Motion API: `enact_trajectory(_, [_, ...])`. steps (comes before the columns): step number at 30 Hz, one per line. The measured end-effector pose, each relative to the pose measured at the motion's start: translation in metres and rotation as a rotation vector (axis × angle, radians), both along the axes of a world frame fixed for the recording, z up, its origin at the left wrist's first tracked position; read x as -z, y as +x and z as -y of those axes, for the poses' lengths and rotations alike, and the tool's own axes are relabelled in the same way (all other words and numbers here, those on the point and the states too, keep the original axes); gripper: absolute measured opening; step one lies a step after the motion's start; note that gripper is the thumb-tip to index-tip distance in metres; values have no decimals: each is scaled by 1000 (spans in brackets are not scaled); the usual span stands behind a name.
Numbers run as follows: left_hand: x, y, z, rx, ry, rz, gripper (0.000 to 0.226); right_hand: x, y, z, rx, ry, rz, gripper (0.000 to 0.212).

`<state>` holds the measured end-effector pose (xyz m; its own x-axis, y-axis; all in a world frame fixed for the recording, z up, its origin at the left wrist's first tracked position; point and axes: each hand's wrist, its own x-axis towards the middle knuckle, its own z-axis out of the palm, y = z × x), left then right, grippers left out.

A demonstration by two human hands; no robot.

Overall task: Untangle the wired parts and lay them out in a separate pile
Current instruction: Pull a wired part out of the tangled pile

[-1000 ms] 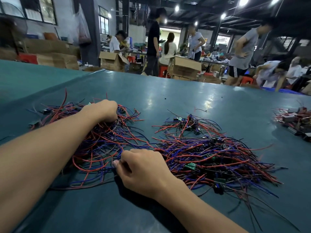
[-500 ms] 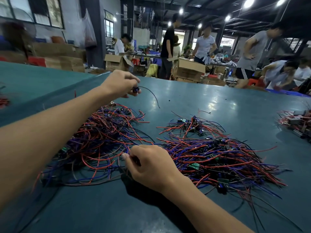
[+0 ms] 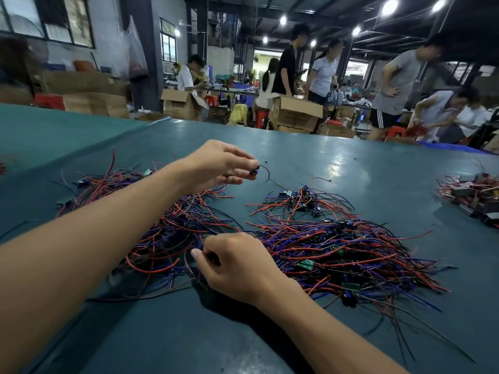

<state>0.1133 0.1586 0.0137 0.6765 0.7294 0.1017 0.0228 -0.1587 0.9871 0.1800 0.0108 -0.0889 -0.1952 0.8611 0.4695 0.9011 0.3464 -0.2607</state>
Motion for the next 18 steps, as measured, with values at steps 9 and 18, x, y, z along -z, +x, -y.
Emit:
enact_trajectory(9, [-8, 85, 16, -167, 176, -34, 30, 1, 5, 1, -7, 6, -25, 37])
enact_trajectory(18, [17, -37, -44, -426, 800, -727, 25, -1, -3, 2, -77, 83, -98, 37])
